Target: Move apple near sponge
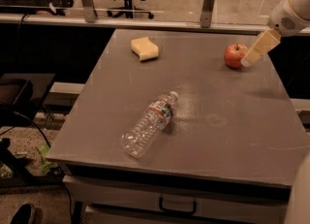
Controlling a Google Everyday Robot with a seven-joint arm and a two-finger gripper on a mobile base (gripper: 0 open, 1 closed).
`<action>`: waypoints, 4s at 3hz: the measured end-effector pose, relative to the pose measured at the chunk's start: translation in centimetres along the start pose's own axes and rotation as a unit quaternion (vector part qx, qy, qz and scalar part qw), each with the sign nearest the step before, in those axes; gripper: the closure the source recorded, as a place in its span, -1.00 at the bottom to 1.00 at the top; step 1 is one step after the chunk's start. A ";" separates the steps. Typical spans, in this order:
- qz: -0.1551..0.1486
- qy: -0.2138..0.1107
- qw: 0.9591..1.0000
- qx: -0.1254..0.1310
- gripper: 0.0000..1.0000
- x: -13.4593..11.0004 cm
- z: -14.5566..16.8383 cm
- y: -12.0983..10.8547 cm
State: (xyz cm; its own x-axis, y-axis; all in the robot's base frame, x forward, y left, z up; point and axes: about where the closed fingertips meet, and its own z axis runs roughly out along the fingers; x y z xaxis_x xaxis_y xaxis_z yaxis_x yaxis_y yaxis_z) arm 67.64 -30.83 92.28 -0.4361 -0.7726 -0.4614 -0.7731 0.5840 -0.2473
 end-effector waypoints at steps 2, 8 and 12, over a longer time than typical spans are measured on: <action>0.028 0.010 0.999 -0.023 -1.00 1.3 4.7 -1.8; 0.016 0.005 0.998 -0.058 0.69 -4.2 8.2 -0.5; -0.077 -0.011 0.988 -0.132 1.00 -17.0 13.3 6.8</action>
Offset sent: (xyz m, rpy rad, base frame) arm 0.0540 -0.0213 -0.0505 0.0533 0.0894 -0.0468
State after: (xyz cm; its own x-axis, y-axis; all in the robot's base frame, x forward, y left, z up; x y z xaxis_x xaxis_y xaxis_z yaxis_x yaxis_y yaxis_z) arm 75.94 -10.47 87.11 -0.2951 -0.8401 -0.4552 -0.9243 0.3716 -0.0867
